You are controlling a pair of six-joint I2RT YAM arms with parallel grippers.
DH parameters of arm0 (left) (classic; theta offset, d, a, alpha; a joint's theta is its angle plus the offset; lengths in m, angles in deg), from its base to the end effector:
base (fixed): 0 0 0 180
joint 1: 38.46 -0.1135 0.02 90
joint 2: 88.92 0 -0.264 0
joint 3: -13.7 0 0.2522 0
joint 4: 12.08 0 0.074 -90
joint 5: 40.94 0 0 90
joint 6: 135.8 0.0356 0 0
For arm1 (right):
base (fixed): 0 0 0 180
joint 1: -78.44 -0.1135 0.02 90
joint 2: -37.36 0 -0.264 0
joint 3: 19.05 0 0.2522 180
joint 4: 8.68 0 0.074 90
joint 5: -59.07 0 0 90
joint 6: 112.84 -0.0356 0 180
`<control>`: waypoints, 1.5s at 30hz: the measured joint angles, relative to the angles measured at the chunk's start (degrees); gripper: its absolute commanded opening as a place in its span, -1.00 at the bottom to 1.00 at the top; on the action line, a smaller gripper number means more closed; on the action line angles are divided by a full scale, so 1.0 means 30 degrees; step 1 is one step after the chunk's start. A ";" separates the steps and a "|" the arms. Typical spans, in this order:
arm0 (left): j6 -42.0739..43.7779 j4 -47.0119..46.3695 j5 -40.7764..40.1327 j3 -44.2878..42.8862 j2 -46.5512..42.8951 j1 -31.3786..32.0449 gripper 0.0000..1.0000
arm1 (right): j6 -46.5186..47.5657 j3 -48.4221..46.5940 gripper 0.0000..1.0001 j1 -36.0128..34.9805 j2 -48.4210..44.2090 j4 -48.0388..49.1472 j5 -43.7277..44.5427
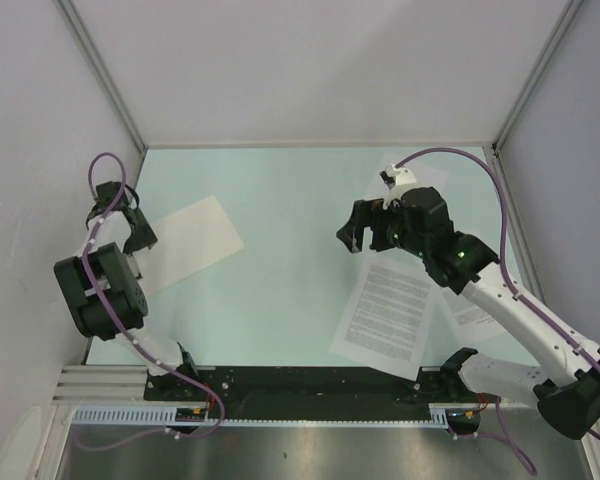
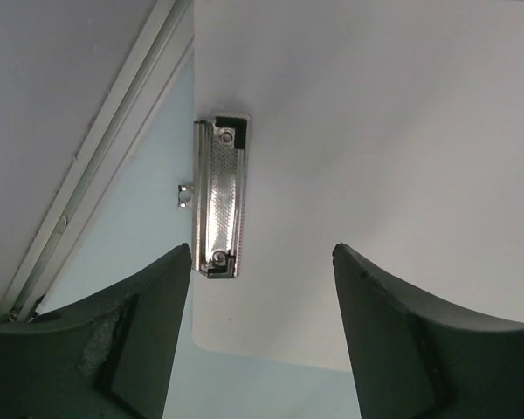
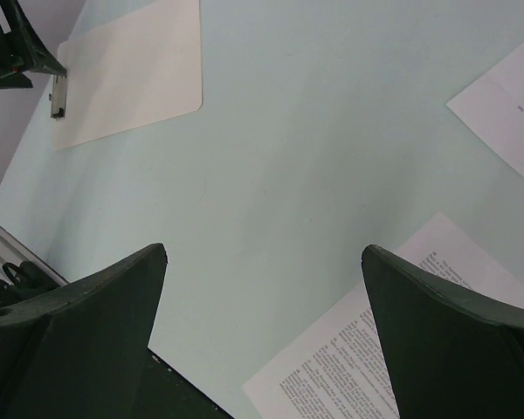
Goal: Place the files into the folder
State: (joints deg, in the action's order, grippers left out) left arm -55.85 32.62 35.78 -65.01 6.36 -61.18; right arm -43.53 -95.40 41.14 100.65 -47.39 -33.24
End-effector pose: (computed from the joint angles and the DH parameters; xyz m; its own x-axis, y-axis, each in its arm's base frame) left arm 0.3088 0.1382 0.2092 -0.7131 -0.4827 -0.5085 -0.6116 0.7829 0.1145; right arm 0.1946 0.1501 0.3589 -0.5463 0.0276 -0.8372 -0.4718 0.8156 0.3348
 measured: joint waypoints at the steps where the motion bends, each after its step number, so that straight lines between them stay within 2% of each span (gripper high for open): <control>1: 0.0240 -0.0087 0.0138 -0.0182 0.0182 -0.0131 0.41 | 0.0022 0.0000 0.99 0.0000 -0.0182 0.0000 -0.0044; 6: 0.1188 -0.0124 0.0437 -0.1005 0.1275 -0.0925 0.50 | 0.0415 0.0000 0.99 0.0000 -0.0576 -0.0044 -0.0051; 15: 0.2033 -0.0219 0.0867 -0.1239 0.2885 -0.2025 0.40 | 0.0933 0.0000 0.99 0.0000 -0.0794 -0.0444 -0.0073; 19: 0.2098 -0.0576 0.0998 -0.1224 0.3147 -0.2237 0.22 | 0.1005 0.0000 1.00 0.0000 -0.1253 -0.0444 -0.0270; 23: 0.2178 -0.0918 0.1151 -0.1362 0.3636 -0.2244 0.15 | 0.1115 0.0000 0.99 0.0000 -0.1530 -0.0444 -0.0408; 26: 0.2069 -0.0911 0.1224 -0.1625 0.3912 -0.2244 -0.03 | 0.1166 0.0000 0.99 0.0000 -0.1537 -0.0459 -0.0401; 35: 0.1311 -0.0678 0.1654 -0.1916 0.4138 -0.2266 -0.27 | 0.1056 0.0000 0.99 0.0000 -0.1537 -0.0444 -0.0401; 39: 0.1100 -0.0765 0.1902 -0.1690 0.3956 -0.2302 -0.55 | 0.0896 0.0000 0.99 -0.0015 -0.1530 -0.0430 -0.0408; 45: 0.0954 -0.1093 0.1756 -0.1093 0.3585 -0.1770 -0.80 | 0.0707 0.0000 0.99 -0.0022 -0.1530 -0.0430 -0.0401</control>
State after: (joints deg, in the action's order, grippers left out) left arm -52.98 29.34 41.05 -68.29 17.12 -66.49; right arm -41.41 -95.40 41.07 96.06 -48.68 -34.44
